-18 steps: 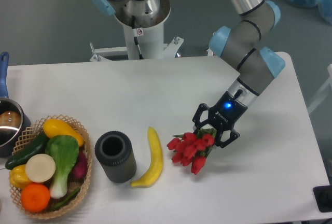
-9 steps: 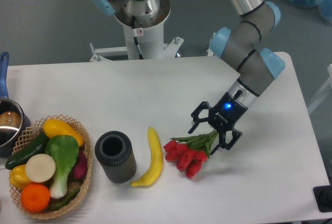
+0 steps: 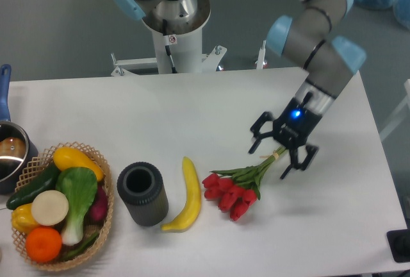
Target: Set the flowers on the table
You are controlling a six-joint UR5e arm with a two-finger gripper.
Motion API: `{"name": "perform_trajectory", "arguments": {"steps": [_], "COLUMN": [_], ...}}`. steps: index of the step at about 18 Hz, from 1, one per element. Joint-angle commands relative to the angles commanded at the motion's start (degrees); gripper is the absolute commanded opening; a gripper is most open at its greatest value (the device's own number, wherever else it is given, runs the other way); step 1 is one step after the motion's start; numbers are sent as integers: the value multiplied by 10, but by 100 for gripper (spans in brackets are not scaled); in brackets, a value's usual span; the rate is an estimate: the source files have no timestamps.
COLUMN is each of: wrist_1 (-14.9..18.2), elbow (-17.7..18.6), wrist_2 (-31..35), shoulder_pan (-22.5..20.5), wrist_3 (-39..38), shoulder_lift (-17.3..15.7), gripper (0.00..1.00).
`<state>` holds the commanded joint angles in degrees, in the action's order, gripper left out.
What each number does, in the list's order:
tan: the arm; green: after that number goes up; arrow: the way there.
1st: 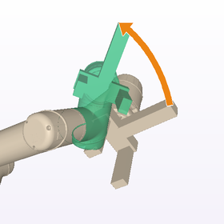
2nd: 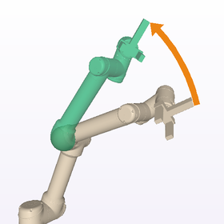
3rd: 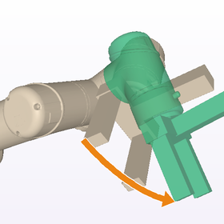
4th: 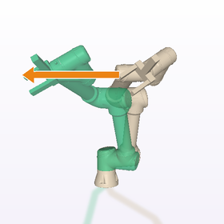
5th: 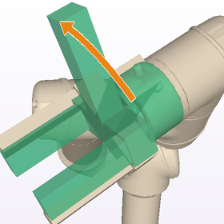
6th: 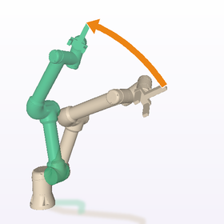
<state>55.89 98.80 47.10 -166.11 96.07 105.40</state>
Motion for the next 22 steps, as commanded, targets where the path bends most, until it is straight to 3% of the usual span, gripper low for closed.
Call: {"name": "perform_trajectory", "arguments": {"steps": [3, 6, 9, 13, 22], "wrist_1": [1, 2, 30, 38, 37], "elbow": [-1, -18, -49, -55, -48], "wrist_2": [28, 122, 173, 271, 280], "shoulder_pan": [-4, 0, -1, 3, 2], "wrist_3": [2, 10, 10, 10, 39], "shoulder_lift": [-30, -52, -56, -63, -67], "gripper": [100, 100, 100, 100, 100]}}
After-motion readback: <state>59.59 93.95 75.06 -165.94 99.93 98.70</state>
